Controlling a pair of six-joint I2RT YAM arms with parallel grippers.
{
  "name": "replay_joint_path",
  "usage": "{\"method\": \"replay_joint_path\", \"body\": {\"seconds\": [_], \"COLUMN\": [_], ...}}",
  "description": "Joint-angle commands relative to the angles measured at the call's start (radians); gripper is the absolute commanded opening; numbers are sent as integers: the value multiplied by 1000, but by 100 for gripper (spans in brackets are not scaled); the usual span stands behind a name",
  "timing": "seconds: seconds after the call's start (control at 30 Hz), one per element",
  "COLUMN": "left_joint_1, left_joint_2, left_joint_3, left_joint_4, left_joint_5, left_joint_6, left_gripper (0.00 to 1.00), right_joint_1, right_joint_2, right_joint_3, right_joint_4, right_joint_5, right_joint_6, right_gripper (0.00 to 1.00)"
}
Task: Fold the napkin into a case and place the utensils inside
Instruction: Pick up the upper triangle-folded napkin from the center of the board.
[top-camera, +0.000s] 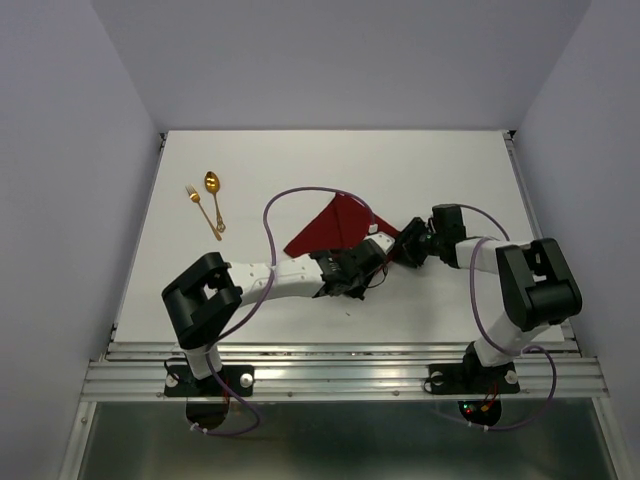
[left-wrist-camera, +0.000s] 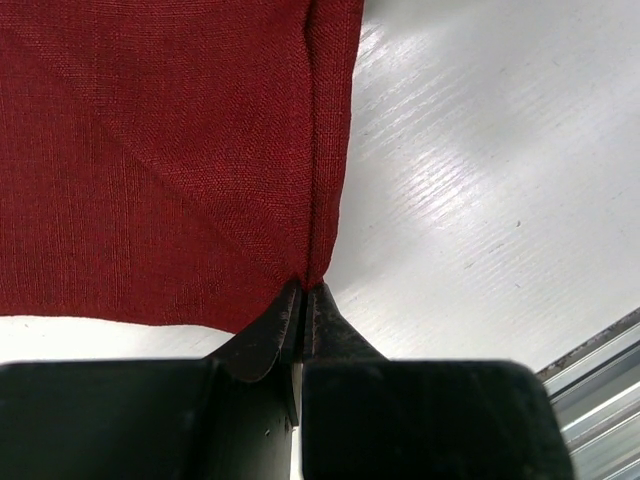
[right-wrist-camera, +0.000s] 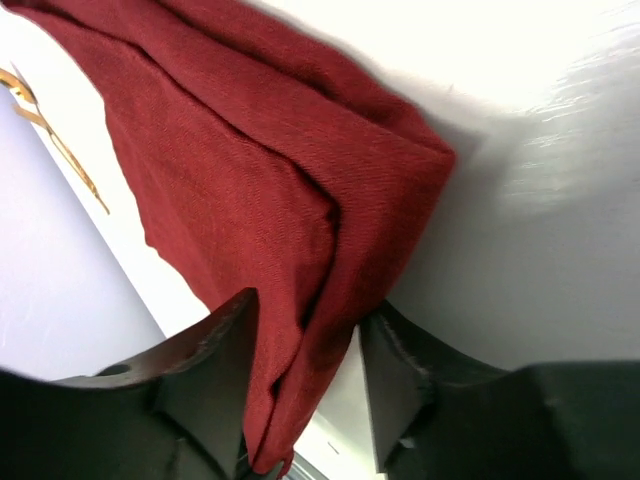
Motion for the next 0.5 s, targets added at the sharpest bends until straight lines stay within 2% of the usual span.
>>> {"method": "replay_joint_path", "body": {"seconds": [0.0,0.1,0.3,0.47], "left_joint_1": [0,0,0,0], "left_joint_2": [-58,-69,-81,-77], "left_joint_3": [-18,-30,-44,-49], "left_joint_4": [22,34,42,40], "left_joint_5": [19,31,42,45], "left_joint_6": [23,33,46,56], "left_gripper": [0,0,0,0], "right_joint_1": [1,1,1,1], "right_joint_2": [42,68,97,94], "right_joint_3": [17,23,23,15], "right_joint_4": [19,19,30,42], "right_joint_5": [65,71,78,80], "right_joint_6": [-1,-14,-17,-11], "right_gripper": [48,39,30,10]}}
